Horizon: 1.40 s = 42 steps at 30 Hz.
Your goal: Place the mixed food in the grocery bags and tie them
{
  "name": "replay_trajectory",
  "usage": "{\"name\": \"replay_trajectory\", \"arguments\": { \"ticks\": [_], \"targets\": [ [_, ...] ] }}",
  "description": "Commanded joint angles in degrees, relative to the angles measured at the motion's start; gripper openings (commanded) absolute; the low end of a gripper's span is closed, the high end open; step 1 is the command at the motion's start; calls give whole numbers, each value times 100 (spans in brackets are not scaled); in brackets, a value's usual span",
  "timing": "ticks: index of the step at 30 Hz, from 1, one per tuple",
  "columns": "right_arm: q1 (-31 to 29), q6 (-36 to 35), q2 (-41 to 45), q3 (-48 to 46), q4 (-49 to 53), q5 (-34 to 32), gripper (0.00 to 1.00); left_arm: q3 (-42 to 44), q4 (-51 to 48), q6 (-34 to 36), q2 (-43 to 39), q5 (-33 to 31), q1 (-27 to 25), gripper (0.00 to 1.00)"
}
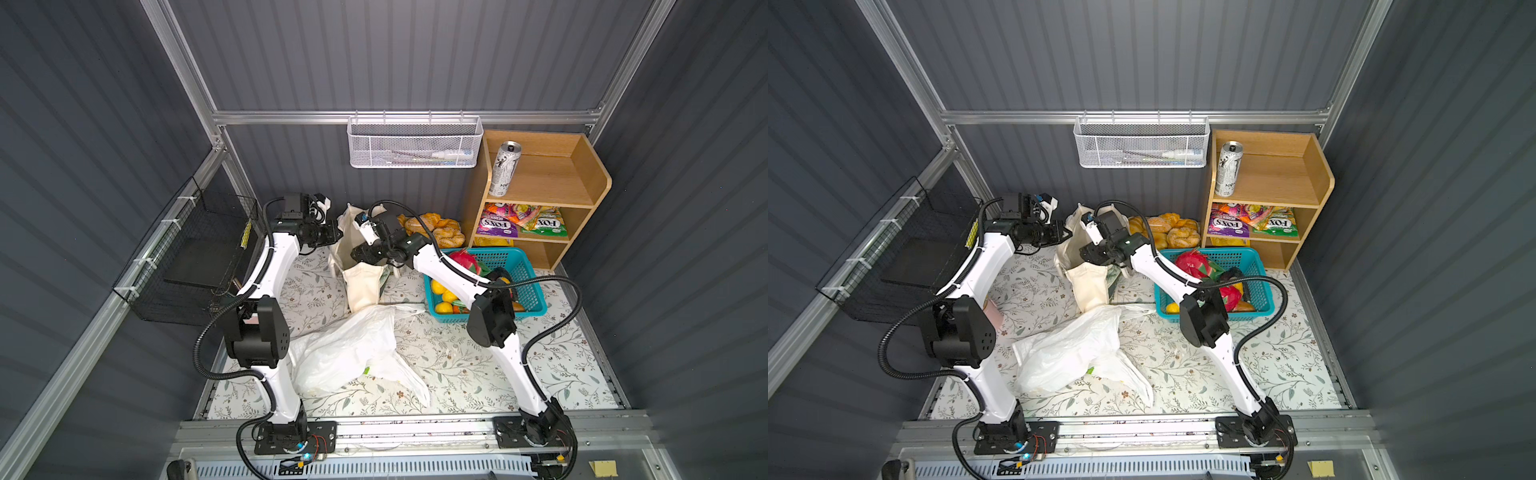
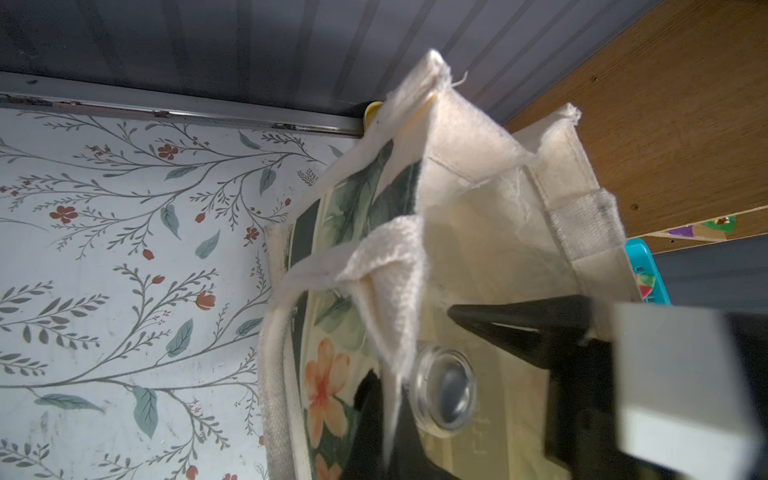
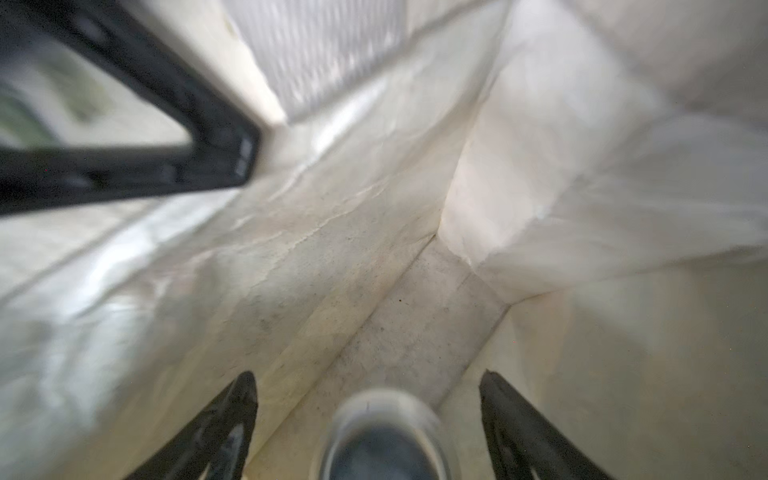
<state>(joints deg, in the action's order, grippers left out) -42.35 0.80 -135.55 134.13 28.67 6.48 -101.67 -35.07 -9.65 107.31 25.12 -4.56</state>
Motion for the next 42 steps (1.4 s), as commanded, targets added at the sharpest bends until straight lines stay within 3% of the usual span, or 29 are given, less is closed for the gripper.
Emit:
{"name": "replay_trajectory", "arguments": {
  "ticks": [1,5,8,13,17,22,28,42],
  "targets": [
    [69,39,1176,-187,268,-171,84,66,-249,31,1,-51,-45,0],
    [449,683,2731,-1477,85,29,84,61,-338,92,-18,-149,-45,0],
    [1066,1493,4058,-2946,-197,489,83,66,-359,111,-40,-195,-45,0],
    [2690,2745,5922,-5472,-608,1333,81,103,-398,165,-96,-277,-45,0],
    [3838,3461,6579,-6643,-1067,1873,78,85,-387,150,-46,-261,-48,0],
    [4945,4618,6368,-7289,-2143,2499,75,-9,-411,104,40,-225,-54,0],
    [5586,5276,5677,-7269,-2911,2645,71,-85,-449,112,41,-254,-63,0],
    [5900,6039,4352,-6507,-3882,2523,62,-85,-406,77,53,-183,-89,0]
  ]
}}
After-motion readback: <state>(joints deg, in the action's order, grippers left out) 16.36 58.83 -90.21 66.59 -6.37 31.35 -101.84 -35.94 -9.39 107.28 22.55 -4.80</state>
